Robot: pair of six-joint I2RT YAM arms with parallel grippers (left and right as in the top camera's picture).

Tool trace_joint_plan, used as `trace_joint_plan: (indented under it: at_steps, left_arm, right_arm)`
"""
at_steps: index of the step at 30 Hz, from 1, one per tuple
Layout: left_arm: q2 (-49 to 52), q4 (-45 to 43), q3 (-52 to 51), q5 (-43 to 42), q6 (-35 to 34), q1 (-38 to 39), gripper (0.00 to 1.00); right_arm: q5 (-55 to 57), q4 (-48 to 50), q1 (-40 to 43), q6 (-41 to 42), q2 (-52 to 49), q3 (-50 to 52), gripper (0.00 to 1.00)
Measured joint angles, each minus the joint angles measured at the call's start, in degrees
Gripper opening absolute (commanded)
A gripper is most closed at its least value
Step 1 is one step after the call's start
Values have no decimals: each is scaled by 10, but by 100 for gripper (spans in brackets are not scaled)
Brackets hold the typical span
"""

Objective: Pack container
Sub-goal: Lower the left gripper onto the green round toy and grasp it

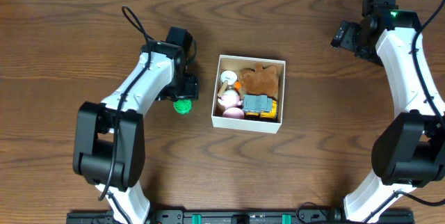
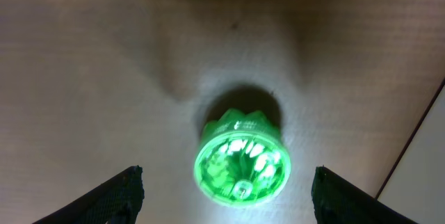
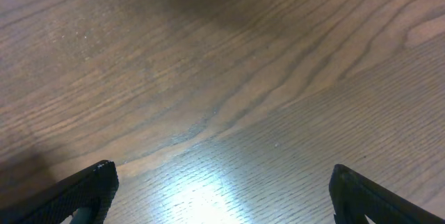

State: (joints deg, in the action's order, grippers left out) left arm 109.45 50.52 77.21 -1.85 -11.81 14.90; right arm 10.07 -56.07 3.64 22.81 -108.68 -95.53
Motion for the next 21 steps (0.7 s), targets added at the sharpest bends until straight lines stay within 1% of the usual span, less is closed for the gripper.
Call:
trace_joint_plan:
  at_steps: [4, 21]
  left_arm:
    - [12, -11, 0, -12, 0, 0, 78]
    - [56, -4, -1, -19, 0, 0, 78]
  right_arm:
    - [0, 0, 0, 0, 0, 0, 99]
    - [0, 0, 0, 0, 0, 0, 99]
